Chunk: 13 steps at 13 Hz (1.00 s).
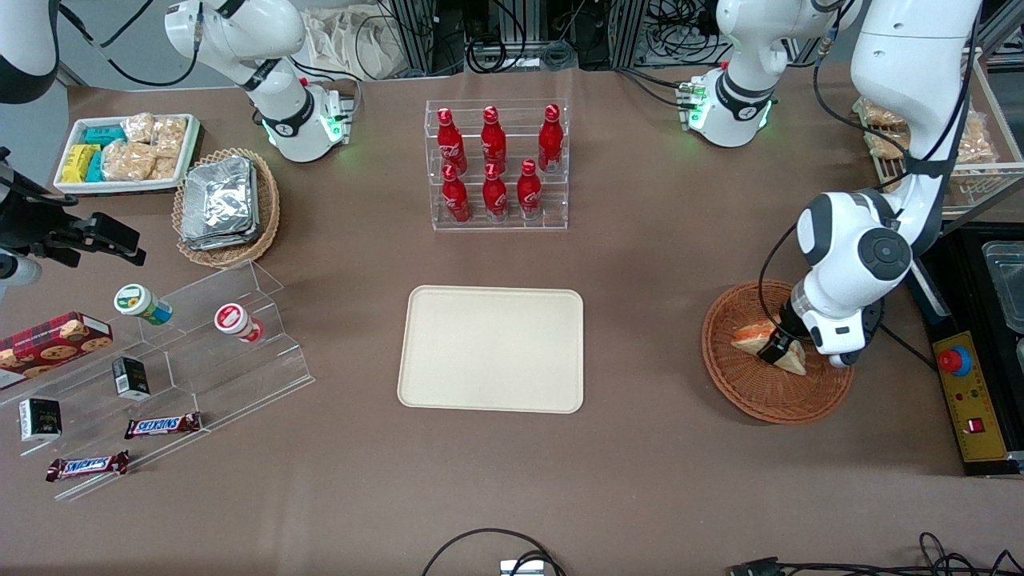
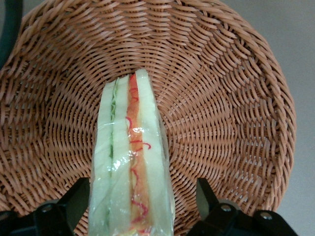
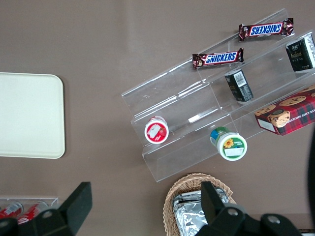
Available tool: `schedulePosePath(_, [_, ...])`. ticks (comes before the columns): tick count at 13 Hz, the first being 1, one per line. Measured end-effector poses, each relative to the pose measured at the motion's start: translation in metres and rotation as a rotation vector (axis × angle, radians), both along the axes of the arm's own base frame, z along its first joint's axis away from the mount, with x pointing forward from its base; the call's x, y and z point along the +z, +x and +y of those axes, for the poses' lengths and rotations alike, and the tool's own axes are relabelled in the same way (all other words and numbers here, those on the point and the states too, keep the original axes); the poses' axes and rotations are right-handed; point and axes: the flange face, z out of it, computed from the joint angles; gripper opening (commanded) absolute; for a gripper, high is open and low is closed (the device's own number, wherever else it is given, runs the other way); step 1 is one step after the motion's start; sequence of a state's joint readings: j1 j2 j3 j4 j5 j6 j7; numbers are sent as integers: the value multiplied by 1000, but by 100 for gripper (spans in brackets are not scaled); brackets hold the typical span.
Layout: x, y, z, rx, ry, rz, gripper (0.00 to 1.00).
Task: Place sandwich from basket to tray
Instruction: 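Close the left gripper on the sandwich and lift it, then carry the sandwich with the left gripper over the cream tray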
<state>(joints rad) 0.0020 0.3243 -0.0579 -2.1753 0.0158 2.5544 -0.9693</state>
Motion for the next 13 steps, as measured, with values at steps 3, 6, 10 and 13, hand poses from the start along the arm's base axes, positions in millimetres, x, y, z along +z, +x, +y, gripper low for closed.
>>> schedulePosePath(3, [0, 0, -1, -2, 0, -2, 0])
schedulePosePath(6, [4, 2, -2, -28, 6, -4, 0])
schedulePosePath(10, [48, 5, -7, -280, 64, 96, 0])
schedulePosePath(13, [137, 14, -18, -457, 80, 166, 0])
